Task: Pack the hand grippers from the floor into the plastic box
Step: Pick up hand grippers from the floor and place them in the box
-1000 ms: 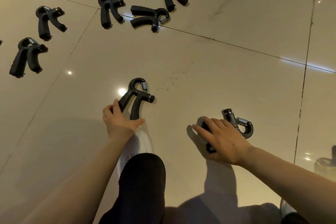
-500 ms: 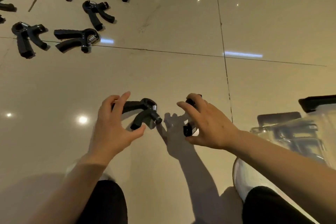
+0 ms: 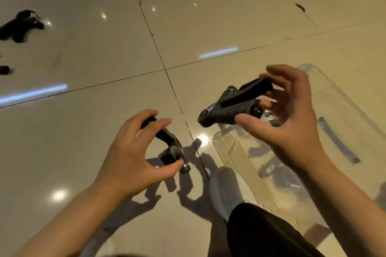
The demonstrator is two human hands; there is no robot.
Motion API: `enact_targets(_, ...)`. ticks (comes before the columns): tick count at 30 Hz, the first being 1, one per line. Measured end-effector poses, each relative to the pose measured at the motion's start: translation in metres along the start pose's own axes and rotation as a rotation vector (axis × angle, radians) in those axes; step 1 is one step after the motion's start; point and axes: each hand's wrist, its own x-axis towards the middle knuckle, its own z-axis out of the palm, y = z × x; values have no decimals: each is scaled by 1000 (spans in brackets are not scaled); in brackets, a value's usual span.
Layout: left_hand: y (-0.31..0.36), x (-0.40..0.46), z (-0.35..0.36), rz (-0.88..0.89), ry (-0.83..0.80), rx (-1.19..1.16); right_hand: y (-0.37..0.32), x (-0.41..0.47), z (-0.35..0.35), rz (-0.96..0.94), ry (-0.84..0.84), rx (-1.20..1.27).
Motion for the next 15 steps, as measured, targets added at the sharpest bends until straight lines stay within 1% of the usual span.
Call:
enact_targets(2, 18, 21, 0, 86, -61, 11, -2, 0, -37, -2, 94, 4)
enact_targets(4, 34, 43, -3, 172, -124, 10, 0, -1, -68, 7, 167, 72)
enact_targets(6, 52, 59, -5, 319, -203, 79, 6, -6, -89, 45, 229, 122)
enact_targets(9, 75, 75, -10, 524, -247, 182, 18, -14, -109, 87, 287, 58)
enact_targets(11, 86, 76, -10, 563, -234, 171, 26, -17, -115, 127, 305, 30)
enact_targets(13, 91, 75, -3, 533, -234, 126, 35, -18, -121, 176, 305, -2)
enact_targets(15, 89, 73, 11, 485, -239, 89, 48, -21, -122, 222, 256, -69)
